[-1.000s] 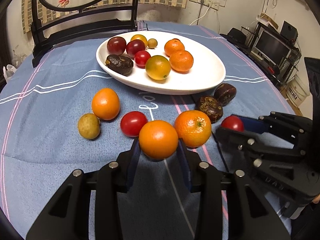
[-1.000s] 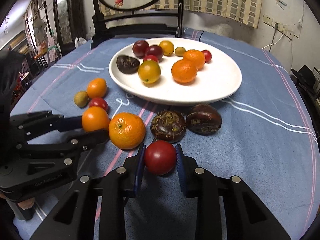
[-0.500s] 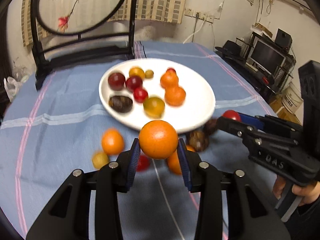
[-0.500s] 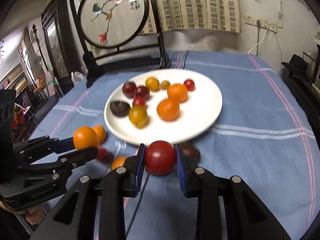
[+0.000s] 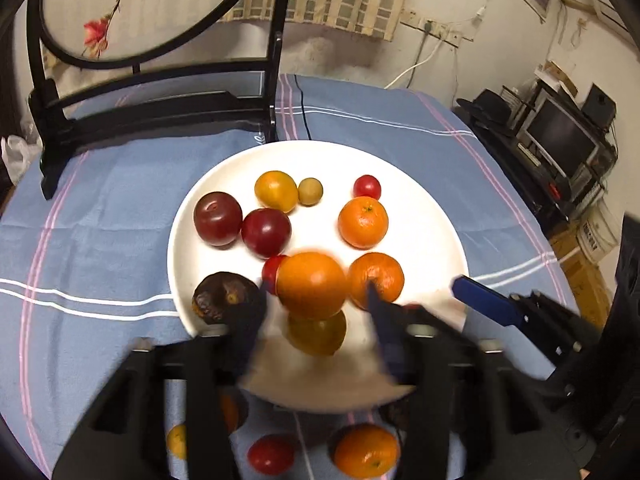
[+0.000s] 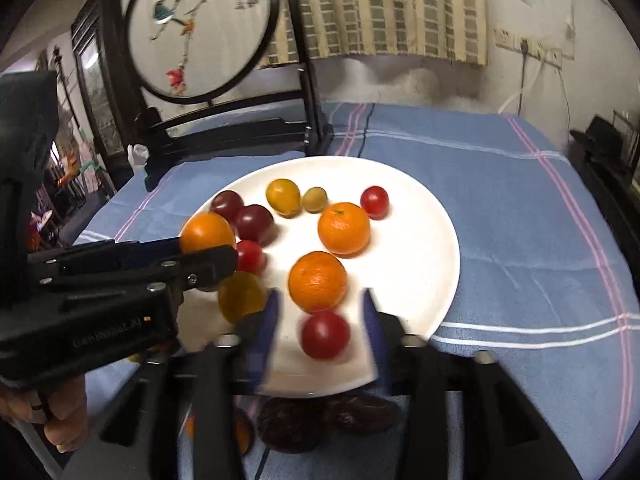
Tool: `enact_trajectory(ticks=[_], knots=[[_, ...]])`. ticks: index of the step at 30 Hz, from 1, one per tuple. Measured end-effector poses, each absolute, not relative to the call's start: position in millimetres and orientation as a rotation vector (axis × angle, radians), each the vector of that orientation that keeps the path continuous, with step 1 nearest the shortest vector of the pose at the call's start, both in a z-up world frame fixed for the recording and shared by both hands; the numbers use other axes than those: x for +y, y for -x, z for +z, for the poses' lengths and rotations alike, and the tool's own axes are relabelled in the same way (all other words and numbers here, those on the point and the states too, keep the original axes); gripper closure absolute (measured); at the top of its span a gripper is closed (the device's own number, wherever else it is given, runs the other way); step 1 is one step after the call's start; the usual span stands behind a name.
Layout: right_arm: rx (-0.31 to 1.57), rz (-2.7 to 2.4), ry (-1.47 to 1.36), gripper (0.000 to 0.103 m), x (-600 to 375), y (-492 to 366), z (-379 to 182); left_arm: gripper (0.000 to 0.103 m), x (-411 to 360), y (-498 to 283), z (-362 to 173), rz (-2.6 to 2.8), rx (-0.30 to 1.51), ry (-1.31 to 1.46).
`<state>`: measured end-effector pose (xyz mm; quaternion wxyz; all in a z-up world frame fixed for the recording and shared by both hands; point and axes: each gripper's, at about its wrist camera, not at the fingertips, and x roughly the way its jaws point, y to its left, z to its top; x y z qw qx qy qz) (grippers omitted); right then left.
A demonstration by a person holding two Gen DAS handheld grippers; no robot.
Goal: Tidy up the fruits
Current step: 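Carry both tomatoes over the white plate and open both grippers, then grasp a small yellow-green fruit with the left gripper while the right gripper grasps a mandarin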
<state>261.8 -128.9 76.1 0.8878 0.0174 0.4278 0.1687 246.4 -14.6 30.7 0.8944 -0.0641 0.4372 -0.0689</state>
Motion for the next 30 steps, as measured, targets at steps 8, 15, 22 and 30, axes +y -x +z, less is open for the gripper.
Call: enact_trajectory(ticks=[8, 15, 22, 30], knots=[[0.877, 0.368, -0.071, 0.037, -142.2, -247.8, 81.8, 0.015, -7.0, -217.7, 38.8, -0.108, 0.820, 0.088], [0.858, 0.366, -0.086, 0.035, -149.8, -223.4, 87.8, 0.010, 14.8, -179.3, 46.4, -0.104, 0.803, 0.108], [0.900, 0.361, -0.096, 0.033, -152.3, -192.7, 70.0, 0.008, 29.9, -136.4, 37.5, -0.073, 0.795, 0.030], [0.904, 0.376, -0.049, 0.033, -140.4, -171.6, 62.1, 0.008, 63.0, -120.8, 7.3, -0.011, 0.835, 0.078]])
